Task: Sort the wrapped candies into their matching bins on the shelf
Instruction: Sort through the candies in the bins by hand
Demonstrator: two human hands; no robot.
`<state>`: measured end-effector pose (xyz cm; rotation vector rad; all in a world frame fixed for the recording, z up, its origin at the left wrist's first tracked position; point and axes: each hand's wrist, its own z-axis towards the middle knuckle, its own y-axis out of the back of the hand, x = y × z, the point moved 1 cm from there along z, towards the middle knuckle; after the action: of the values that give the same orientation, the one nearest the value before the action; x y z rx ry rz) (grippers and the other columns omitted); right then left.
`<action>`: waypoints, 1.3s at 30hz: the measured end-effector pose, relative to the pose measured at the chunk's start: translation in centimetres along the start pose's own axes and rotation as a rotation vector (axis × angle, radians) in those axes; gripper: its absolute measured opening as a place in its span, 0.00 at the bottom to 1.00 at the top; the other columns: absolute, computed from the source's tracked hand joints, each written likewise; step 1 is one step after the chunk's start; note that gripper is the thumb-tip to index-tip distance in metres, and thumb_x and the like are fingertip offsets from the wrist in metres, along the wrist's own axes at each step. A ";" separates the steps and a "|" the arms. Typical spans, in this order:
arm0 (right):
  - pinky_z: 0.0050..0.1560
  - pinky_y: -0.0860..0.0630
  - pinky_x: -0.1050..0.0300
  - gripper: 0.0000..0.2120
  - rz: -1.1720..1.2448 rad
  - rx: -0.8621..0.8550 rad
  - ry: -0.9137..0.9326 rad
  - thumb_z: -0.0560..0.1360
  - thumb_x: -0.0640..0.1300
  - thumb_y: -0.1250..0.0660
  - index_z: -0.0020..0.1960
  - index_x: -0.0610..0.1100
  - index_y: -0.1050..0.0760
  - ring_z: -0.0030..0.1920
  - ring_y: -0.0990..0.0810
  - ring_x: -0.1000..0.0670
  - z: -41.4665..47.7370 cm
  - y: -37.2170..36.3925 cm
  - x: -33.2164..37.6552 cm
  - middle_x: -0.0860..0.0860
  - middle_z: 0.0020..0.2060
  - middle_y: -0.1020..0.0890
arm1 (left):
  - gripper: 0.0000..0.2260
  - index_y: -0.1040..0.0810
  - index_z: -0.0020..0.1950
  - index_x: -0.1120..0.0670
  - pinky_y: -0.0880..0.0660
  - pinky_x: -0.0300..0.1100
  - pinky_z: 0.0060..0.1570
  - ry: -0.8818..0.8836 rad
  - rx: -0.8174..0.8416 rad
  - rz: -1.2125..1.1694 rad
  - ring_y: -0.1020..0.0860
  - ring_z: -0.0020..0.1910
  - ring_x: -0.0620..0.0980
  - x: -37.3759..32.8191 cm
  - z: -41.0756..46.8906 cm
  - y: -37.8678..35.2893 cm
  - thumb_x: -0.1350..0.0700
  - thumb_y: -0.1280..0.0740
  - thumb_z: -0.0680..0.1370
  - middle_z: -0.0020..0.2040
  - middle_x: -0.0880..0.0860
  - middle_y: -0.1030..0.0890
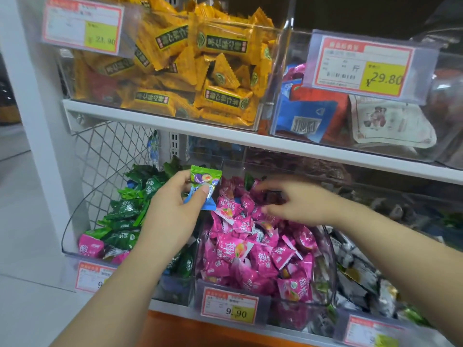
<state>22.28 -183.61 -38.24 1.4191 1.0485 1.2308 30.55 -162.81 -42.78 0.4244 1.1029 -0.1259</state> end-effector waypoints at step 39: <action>0.43 0.29 0.58 0.09 0.304 -0.466 -0.108 0.72 0.49 0.29 0.50 0.47 0.22 0.47 0.21 0.50 2.3 -1.5 -0.6 0.52 0.45 0.20 | 0.15 0.27 0.66 0.44 0.22 0.42 0.50 0.094 0.076 0.065 0.19 0.47 0.50 0.5 0.3 0.8 0.53 0.38 0.79 0.58 0.45 0.21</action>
<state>24.49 -184.16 -39.95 1.2833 0.4367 1.4815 31.24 -162.14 -42.86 0.5384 1.1784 -0.0911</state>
